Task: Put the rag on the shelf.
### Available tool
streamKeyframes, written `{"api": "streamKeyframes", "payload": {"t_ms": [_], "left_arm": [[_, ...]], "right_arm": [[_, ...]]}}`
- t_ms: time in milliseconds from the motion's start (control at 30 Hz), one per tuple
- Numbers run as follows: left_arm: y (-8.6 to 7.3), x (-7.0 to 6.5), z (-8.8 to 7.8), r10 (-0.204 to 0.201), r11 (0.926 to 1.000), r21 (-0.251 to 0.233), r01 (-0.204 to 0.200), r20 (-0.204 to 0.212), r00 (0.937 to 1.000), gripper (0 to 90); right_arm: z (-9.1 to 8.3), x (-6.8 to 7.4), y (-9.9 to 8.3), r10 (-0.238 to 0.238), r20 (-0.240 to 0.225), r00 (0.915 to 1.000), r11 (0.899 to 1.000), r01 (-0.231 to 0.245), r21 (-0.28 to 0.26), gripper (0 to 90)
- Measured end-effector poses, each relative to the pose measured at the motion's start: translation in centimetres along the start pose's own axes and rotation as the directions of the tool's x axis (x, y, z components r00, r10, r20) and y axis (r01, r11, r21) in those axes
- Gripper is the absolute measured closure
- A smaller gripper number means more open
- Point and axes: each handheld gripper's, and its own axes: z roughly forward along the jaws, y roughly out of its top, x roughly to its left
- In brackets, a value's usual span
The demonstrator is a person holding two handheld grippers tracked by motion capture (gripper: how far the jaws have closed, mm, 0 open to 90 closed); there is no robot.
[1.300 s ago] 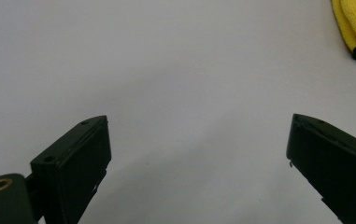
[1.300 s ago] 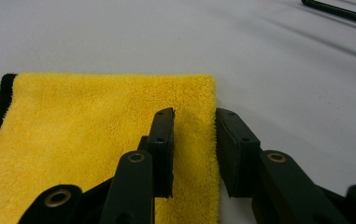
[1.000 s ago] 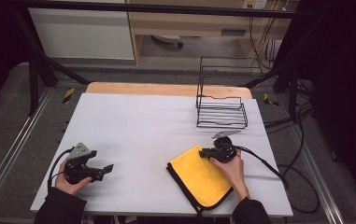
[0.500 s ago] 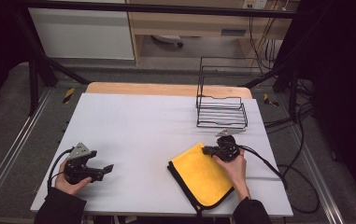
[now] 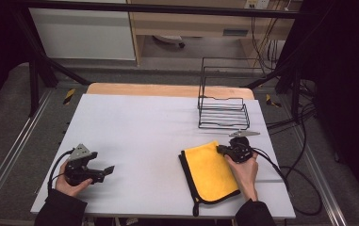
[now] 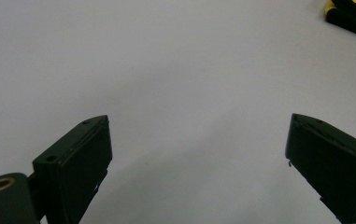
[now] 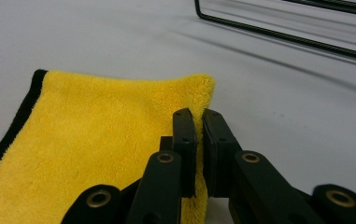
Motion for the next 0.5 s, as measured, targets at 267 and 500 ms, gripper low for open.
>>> {"api": "streamKeyframes", "payload": {"t_ms": [267,500], "left_arm": [[0.3,-0.4,0.3,0.001,1.0,0.002,-0.001,-0.006,1.0,7.1],[1.1,-1.4,1.0,0.007,0.9999,0.012,-0.007,-0.006,1.0,5.9]], "right_arm": [[0.0,-0.6,-0.7,-0.011,-0.005,0.9999,1.0,0.011,-0.008,79.5],[-1.4,-1.1,-1.2,-0.011,-0.056,0.9984,0.997,0.007,-0.073,56.3]]}}
